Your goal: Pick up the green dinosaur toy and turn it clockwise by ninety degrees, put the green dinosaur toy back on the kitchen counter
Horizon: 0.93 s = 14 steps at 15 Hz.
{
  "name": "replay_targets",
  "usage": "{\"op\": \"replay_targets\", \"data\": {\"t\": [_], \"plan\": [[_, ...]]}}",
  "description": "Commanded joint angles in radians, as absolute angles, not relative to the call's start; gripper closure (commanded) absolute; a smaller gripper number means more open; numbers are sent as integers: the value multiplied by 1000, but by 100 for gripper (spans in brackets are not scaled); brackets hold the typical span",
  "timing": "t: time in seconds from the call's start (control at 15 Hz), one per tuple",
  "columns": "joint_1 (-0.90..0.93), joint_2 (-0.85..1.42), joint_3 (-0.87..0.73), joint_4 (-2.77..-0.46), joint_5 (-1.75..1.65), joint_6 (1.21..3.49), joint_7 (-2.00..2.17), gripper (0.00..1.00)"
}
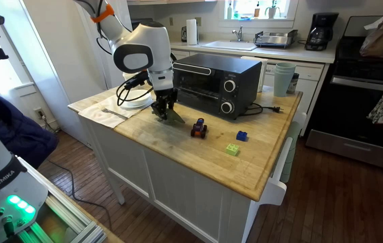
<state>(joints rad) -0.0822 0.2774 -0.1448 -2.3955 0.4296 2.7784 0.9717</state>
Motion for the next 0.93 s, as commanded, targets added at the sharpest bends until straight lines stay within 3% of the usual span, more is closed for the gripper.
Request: {"op": "replay_targets", "data": {"t": [0.0,0.07,0.13,0.87], "plan": [[-83,276,-144,-2395,426,2776,977,52],[-83,276,-144,-2395,426,2777,977,52],[-84,276,-139,-2394,446,2782,989,77],[-41,272,-125,-2421,546,2813,1340,77]]}}
